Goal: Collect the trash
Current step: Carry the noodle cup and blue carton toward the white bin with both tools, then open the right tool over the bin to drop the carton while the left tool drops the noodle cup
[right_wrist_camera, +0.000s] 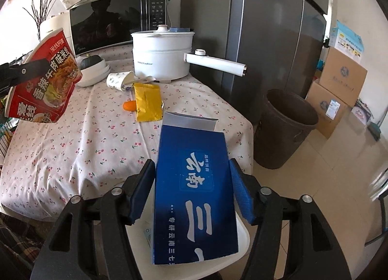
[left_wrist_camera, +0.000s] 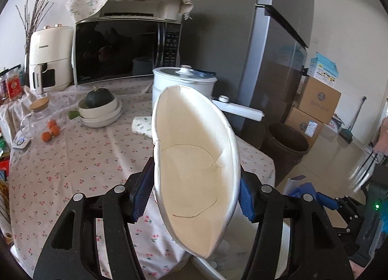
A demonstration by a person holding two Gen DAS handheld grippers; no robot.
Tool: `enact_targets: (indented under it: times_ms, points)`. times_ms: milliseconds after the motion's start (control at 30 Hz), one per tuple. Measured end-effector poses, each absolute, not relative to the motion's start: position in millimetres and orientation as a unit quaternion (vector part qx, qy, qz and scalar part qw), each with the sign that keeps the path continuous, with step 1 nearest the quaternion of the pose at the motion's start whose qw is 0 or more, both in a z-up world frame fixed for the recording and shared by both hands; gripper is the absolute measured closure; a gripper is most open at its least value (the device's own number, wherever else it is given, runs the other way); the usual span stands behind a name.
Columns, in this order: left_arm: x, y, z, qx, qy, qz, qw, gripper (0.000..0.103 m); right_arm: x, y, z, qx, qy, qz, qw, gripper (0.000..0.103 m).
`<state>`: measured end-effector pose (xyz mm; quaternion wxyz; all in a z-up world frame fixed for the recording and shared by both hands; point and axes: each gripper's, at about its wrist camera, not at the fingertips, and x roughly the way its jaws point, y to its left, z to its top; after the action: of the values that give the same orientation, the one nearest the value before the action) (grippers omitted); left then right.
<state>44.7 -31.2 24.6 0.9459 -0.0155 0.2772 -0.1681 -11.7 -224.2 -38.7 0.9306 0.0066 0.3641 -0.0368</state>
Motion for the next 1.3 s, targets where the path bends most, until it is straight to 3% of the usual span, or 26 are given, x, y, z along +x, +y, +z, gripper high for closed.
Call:
enact_targets:
  times_ms: [133,533,1300]
  points:
    - [43,-40,23,-0.012,0.278,-0.180,0.943,0.045,-13,-227,-37,0.009,0.358,-0.043,0.933,0.028]
    - [43,-61,14,-0.013,0.292,-0.217,0.931,0.044,-13,-254,-39,0.016,0.348,-0.108,0.931,0.015]
    - [41,-133,-44,0.038,0.395,-0.305,0.866,0.040,-22,-300,-35,-0.001,0.318,-0.214,0.924,0.010]
